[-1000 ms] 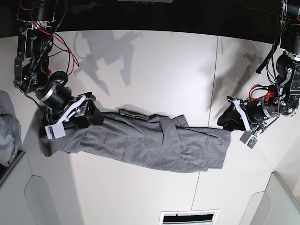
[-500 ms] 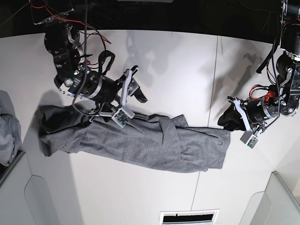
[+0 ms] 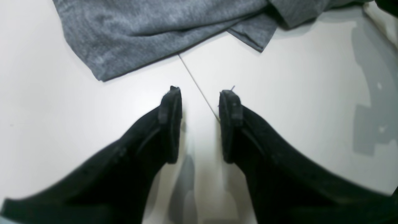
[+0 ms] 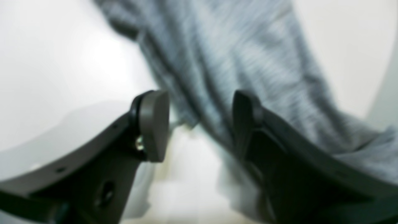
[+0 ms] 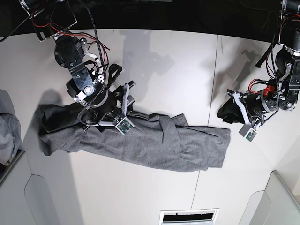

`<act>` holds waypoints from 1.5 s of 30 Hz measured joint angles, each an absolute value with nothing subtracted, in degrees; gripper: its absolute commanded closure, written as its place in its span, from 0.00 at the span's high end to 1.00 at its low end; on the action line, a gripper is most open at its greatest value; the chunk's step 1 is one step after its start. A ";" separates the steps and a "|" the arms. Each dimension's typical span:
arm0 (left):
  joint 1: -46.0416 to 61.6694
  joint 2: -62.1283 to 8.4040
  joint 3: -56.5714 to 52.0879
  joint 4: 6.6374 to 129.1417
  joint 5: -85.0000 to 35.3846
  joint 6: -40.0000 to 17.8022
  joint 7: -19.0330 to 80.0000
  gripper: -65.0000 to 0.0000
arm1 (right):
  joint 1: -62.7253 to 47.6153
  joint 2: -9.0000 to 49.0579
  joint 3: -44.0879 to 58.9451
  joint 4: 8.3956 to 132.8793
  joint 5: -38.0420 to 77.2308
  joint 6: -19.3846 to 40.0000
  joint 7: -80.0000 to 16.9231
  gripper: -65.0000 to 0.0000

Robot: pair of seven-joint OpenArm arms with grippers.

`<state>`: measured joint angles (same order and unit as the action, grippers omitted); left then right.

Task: Layout the t-shirt on the table in an organized manner, then fold the t-shirt properly
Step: 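Move the right gripper to the t-shirt's bunched edge and grasp it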

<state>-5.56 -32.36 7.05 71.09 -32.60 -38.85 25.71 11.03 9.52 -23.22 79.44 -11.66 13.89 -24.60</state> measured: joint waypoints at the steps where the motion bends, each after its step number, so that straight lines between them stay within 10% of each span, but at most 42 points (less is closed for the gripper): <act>1: -5.54 -32.36 7.05 71.09 -32.64 -38.85 25.71 0.35 | 11.16 9.52 -23.22 79.44 -11.64 13.87 -24.58 0.50; 9: -5.39 -32.38 7.05 71.09 -32.62 -38.85 25.71 0.35 | 11.00 9.50 -23.27 77.06 -10.33 13.89 -24.43 0.23; 45: -5.39 -32.38 7.05 71.09 -32.64 -38.85 25.50 0.35 | 13.17 8.21 -23.29 75.35 -10.11 10.87 -22.76 0.40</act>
